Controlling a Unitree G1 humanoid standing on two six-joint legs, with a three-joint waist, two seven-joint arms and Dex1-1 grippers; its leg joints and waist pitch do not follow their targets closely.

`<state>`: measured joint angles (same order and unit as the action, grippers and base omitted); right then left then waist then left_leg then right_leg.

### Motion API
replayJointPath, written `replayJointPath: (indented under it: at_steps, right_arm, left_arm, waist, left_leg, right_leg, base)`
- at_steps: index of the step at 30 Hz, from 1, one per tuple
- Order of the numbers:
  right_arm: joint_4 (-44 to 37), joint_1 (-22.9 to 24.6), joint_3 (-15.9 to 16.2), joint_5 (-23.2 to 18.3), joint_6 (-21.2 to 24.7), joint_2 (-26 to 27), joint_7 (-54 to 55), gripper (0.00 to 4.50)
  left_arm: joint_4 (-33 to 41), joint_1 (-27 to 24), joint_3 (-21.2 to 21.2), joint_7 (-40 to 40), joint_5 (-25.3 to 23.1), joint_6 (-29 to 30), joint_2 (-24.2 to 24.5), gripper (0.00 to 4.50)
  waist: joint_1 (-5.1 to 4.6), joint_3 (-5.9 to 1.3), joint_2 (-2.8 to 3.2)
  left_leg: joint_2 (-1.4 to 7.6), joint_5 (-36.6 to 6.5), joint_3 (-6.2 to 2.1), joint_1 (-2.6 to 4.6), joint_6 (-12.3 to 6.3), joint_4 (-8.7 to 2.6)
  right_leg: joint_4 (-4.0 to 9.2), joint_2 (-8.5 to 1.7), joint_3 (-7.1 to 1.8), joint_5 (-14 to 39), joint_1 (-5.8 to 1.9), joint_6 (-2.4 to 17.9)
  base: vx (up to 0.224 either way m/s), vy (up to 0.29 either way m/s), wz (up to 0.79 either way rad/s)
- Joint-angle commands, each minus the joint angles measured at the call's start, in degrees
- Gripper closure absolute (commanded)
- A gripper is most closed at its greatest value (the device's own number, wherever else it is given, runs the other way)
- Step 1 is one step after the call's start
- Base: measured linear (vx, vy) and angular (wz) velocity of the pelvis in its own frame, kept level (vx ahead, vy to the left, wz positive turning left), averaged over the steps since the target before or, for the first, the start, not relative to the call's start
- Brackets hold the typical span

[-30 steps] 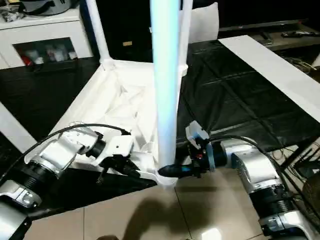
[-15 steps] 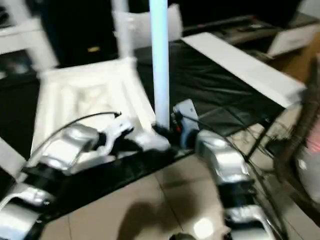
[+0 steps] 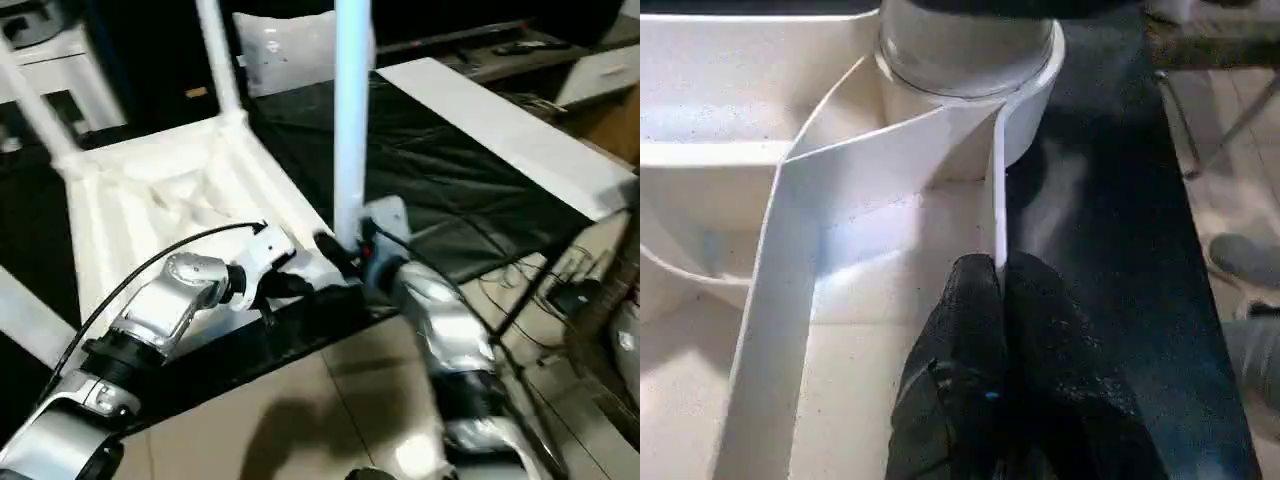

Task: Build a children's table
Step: Rotate leg to tighten

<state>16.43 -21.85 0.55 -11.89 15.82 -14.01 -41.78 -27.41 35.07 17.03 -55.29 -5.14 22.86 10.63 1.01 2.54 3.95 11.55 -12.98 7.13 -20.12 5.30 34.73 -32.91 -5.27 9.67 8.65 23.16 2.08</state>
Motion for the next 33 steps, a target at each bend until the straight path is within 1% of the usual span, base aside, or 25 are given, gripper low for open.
replayJointPath:
  at_steps: [1,2,3,4,5,6,7,9,11,12,13,14,16,17,18,19,20,21,23,25,29,30,32,33]
  right_arm:
    - [-2.51,0.52,1.13,-1.63,-0.38,-1.31,-4.59,0.52]
    - [-3.06,0.98,0.97,-2.12,-0.17,-2.87,-6.62,0.44]
    - [-3.95,1.55,0.62,-2.9,0.29,-4.93,-9.33,0.38]
    - [-4.34,1.78,0.45,-3.23,0.5,-6.05,-10.77,0.38]
    - [-4.55,1.89,0.39,-3.36,0.61,-6.95,-11.83,0.3]
    - [-4.83,2.02,0.64,-3.5,0.6,-9.32,-14.76,0.09]
    - [-4.89,2.03,0.75,-3.53,0.55,-10.04,-15.67,0.09]
    - [-4.85,1.84,1.76,-3.99,-0.14,-13.97,-20.98,0.03]
    - [-4.1,1.14,2.56,-3.94,-1.24,-15.93,-24.76,0.03]
    - [-3.74,0.79,2.69,-4.48,-0.97,-16.34,-26.23,0.03]
    - [-3.63,0.65,2.88,-4.63,-0.91,-16.55,-26.96,0.03]
    - [-3.45,0.41,3.18,-4.88,-0.8,-16.91,-28.17,0.03]
    - [-3.24,-0.18,4.36,-5.19,-0.81,-17.81,-31.43,0.37]
    - [-3.22,-0.3,4.61,-5.26,-0.75,-17.97,-32.08,0.37]
    - [-3.14,-0.94,6.33,-5.29,-0.8,-18.61,-35.34,0.37]
    - [-3.11,-1.14,6.98,-5.35,-0.77,-18.67,-36.34,0.42]
    - [-2.65,-1.49,8.03,-5.41,-0.89,-18.65,-37.73,0.72]
    - [-2.29,-1.67,8.61,-5.26,-1.01,-18.61,-38.39,0.81]
    - [-1.59,-1.98,9.36,-4.87,-1.23,-18.5,-39.53,0.89]
    - [-0.66,-2.48,10.14,-4.64,-1.43,-18.0,-40.92,1.16]
    - [-0.05,-3.1,10.76,-4.91,-1.28,-17.61,-42.32,1.47]
    - [0.22,-3.46,11.23,-5.3,-0.96,-17.53,-43.38,1.69]
    - [0.26,-3.67,11.54,-5.72,-0.41,-17.41,-44.12,1.75]
    - [0.44,-3.88,11.82,-6.03,-0.07,-17.29,-44.82,1.92]
  left_arm:
    - [0.66,-0.67,1.63,-2.41,0.34,-1.49,0.53,4.5]
    - [0.52,-0.69,1.9,-3.11,0.29,-1.93,1.0,4.5]
    - [0.58,-0.84,2.33,-4.27,0.31,-2.47,1.67,4.5]
    - [0.68,-0.97,2.69,-5.28,0.34,-2.87,2.2,4.5]
    - [0.78,-1.08,3.01,-6.17,0.38,-3.38,2.63,4.5]
    - [1.08,-1.37,3.97,-8.71,0.57,-4.97,3.79,4.5]
    - [1.18,-1.45,4.29,-9.48,0.57,-5.41,4.16,4.5]
    - [1.18,-1.54,6.13,-13.71,0.65,-8.78,6.14,4.5]
    - [0.85,-1.15,7.22,-16.76,0.56,-10.4,7.5,4.5]
    - [0.77,-1.0,7.72,-17.86,0.35,-10.88,8.08,4.5]
    - [0.7,-0.92,7.98,-18.31,0.19,-11.15,8.35,4.5]
    - [0.58,-0.8,8.41,-19.06,-0.07,-11.6,8.8,4.5]
    - [0.2,-0.46,9.56,-21.04,-0.75,-12.86,9.94,4.5]
    - [0.12,-0.39,9.76,-21.4,-0.85,-13.07,10.14,4.5]
    - [-0.34,0.1,10.75,-23.17,-1.27,-14.44,10.89,4.5]
    - [-0.48,0.3,11.16,-23.85,-1.38,-14.99,11.13,4.5]
    - [-0.61,0.57,11.88,-24.95,-1.56,-16.09,11.51,4.5]
    - [-0.62,0.69,12.25,-25.5,-1.65,-16.57,11.69,4.5]
    - [-0.66,0.84,12.69,-26.4,-1.8,-17.29,11.91,4.5]
    - [-0.53,1.06,13.3,-27.53,-2.05,-18.08,12.16,4.5]
    - [-0.52,1.31,13.89,-28.58,-2.06,-18.81,12.41,4.5]
    - [-0.72,1.44,14.24,-29.08,-2.02,-19.38,12.61,4.5]
    - [-0.87,1.43,14.51,-29.4,-2.11,-19.79,12.78,4.5]
    - [-1.06,1.39,14.61,-29.76,-2.27,-20.2,12.85,4.5]
  waist:
    - [0.46,-3.82,-0.52]
    - [0.75,-3.8,-0.34]
    - [1.24,-3.81,-0.42]
    - [1.3,-3.8,-0.34]
    - [1.43,-3.84,-0.37]
    - [1.47,-3.85,-0.34]
    - [1.55,-3.91,-0.36]
    - [1.78,-3.95,-0.5]
    - [2.05,-4.01,-0.49]
    - [2.32,-4.04,-0.54]
    - [2.36,-4.01,-0.54]
    - [2.48,-4.03,-0.71]
    - [2.96,-4.1,-0.57]
    - [3.19,-4.13,-0.66]
    - [3.26,-4.1,-1.08]
    - [3.56,-4.11,-0.95]
    - [3.84,-4.1,-1.1]
    - [4.11,-4.09,-1.08]
    - [4.35,-4.14,-0.98]
    - [4.66,-4.26,-1.09]
    - [5.0,-4.3,-1.13]
    - [5.09,-4.31,-1.12]
    - [5.19,-4.28,-1.09]
    - [5.23,-4.32,-1.1]
  left_leg:
    - [0.98,-4.18,0.73,-0.99,-7.95,-3.59]
    - [1.04,-4.72,0.83,-0.81,-7.67,-3.6]
    - [1.12,-5.29,0.86,-0.6,-7.51,-3.64]
    - [1.1,-5.29,0.86,-0.63,-7.38,-3.68]
    - [1.09,-5.48,0.81,-0.74,-7.27,-3.72]
    - [1.01,-5.3,0.81,-0.77,-7.19,-3.68]
    - [1.0,-5.31,0.81,-0.71,-7.3,-3.68]
    - [1.0,-4.8,0.83,-0.79,-7.71,-3.59]
    - [1.02,-4.38,0.93,-0.78,-8.05,-3.52]
    - [1.06,-4.13,0.93,-0.73,-8.19,-3.5]
    - [1.1,-4.03,0.98,-0.74,-8.24,-3.52]
    - [1.13,-3.87,1.04,-0.67,-8.22,-3.5]
    - [1.35,-3.5,0.93,-0.58,-8.11,-3.52]
    - [1.37,-3.43,0.96,-0.6,-8.13,-3.52]
    - [1.41,-3.38,1.02,-0.62,-8.24,-3.54]
    - [1.44,-3.42,1.05,-0.56,-8.29,-3.54]
    - [1.41,-3.34,1.11,-0.51,-8.24,-3.51]
    - [1.42,-3.25,1.15,-0.47,-8.0,-3.55]
    - [1.54,-3.09,1.16,-0.4,-7.62,-3.55]
    - [1.62,-2.63,1.16,-0.43,-7.38,-3.54]
    - [1.64,-2.09,1.17,-0.47,-7.31,-3.54]
    - [1.59,-2.09,1.24,-0.47,-7.25,-3.52]
    - [1.6,-2.3,1.26,-0.47,-7.26,-3.52]
    - [1.6,-2.27,1.26,-0.44,-7.16,-3.51]
  right_leg:
    - [4.38,-3.43,-3.41,16.6,-4.62,7.37]
    - [4.47,-3.45,-3.46,17.39,-4.49,7.15]
    - [4.57,-3.4,-3.53,18.08,-4.39,6.82]
    - [4.48,-3.39,-3.57,18.04,-4.36,6.89]
    - [4.48,-3.36,-3.56,18.1,-4.51,6.7]
    - [4.4,-3.33,-3.57,17.93,-4.48,6.75]
    - [4.47,-3.34,-3.59,17.96,-4.47,6.73]
    - [4.34,-3.36,-3.63,17.39,-4.48,6.95]
    - [4.19,-3.33,-3.63,17.13,-4.43,7.2]
    - [4.15,-3.35,-3.62,17.15,-4.37,7.3]
    - [4.16,-3.32,-3.63,17.18,-4.34,7.36]
    - [4.19,-3.32,-3.62,17.21,-4.27,7.44]
    - [3.98,-3.32,-3.61,16.84,-4.18,7.91]
    - [3.87,-3.34,-3.65,16.66,-4.25,7.97]
    - [3.9,-3.33,-3.71,16.69,-4.23,7.89]
    - [3.82,-3.38,-3.76,17.03,-4.18,7.88]
    - [3.86,-3.41,-3.82,17.43,-4.1,7.72]
    - [3.81,-3.48,-3.85,17.91,-4.07,7.66]
    - [3.82,-3.53,-3.88,17.96,-4.0,7.65]
    - [3.59,-3.54,-3.95,17.04,-4.01,7.83]
    - [3.43,-3.55,-4.04,16.51,-4.04,7.89]
    - [3.46,-3.51,-4.05,16.61,-4.03,7.86]
    - [3.5,-3.52,-4.04,16.96,-4.0,7.77]
    - [3.5,-3.54,-4.05,17.08,-4.03,7.66]
  base:
    - [0.0,0.0,0.0]
    - [0.0,0.0,0.0]
    - [0.0,0.0,0.0]
    - [0.0,0.0,0.0]
    - [0.0,0.0,0.0]
    - [0.0,0.0,0.0]
    - [0.0,0.0,0.0]
    - [0.0,0.0,0.0]
    - [0.0,0.0,0.0]
    - [0.0,0.0,0.0]
    - [0.0,0.0,0.0]
    - [0.0,0.0,0.0]
    - [0.0,0.0,0.0]
    - [0.0,0.0,0.0]
    - [0.0,0.0,0.0]
    - [0.0,0.0,0.0]
    - [0.0,0.0,0.0]
    - [0.0,0.0,0.0]
    - [0.0,0.0,0.0]
    - [0.0,0.0,0.0]
    - [0.0,0.0,0.0]
    - [0.0,0.0,0.0]
    - [0.0,0.0,0.0]
    - [0.0,0.0,0.0]
